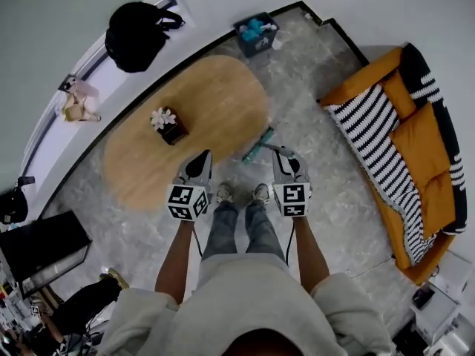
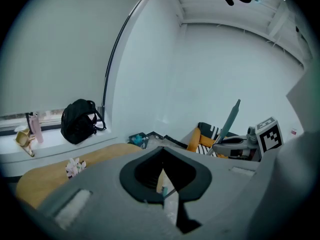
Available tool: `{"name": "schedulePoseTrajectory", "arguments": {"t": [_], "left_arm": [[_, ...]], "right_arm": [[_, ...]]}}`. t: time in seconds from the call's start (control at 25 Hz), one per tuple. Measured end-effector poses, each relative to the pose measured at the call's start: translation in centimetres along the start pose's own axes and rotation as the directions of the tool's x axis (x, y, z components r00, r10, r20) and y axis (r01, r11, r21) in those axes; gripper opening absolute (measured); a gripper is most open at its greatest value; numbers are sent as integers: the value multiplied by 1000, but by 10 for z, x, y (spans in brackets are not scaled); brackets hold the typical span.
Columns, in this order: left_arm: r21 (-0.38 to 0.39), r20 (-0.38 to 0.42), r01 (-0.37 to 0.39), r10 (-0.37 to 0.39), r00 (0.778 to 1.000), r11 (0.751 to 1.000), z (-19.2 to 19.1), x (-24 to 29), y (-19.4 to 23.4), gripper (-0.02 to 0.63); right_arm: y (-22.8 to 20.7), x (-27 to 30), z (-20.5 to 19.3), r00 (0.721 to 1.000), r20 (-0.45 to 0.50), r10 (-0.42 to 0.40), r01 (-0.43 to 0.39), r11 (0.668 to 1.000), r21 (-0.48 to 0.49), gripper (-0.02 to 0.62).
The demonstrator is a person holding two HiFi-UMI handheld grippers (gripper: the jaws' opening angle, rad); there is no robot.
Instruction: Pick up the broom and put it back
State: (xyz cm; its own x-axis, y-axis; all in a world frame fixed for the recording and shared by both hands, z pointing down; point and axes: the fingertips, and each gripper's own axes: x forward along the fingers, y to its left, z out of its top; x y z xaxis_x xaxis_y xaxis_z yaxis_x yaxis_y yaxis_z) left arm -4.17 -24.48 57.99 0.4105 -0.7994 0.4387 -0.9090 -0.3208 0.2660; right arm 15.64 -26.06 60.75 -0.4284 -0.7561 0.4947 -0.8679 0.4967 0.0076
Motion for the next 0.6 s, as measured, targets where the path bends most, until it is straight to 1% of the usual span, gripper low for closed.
{"name": "schedulePoseTrajectory", "arguments": {"t": [0.12, 0.24, 0.4, 0.6], "left_arm": [[19, 54, -8, 7, 999, 1000, 29, 0, -6, 3], [40, 100, -19, 15, 995, 999, 54, -3, -10, 3], [57, 144, -41, 33, 989, 998, 77, -14, -18, 3], [57, 201, -92, 79, 976, 994, 99, -27, -19, 3]], "right_arm": [[-13, -8, 32, 999, 52, -6, 8, 999, -36, 81], [-29, -17, 60, 995, 100, -18, 23, 998, -52, 81], [-49, -33, 84, 989, 146, -37, 47, 997, -60, 80], [-66, -48, 114, 979, 200, -40, 54, 996, -67, 80]]}}
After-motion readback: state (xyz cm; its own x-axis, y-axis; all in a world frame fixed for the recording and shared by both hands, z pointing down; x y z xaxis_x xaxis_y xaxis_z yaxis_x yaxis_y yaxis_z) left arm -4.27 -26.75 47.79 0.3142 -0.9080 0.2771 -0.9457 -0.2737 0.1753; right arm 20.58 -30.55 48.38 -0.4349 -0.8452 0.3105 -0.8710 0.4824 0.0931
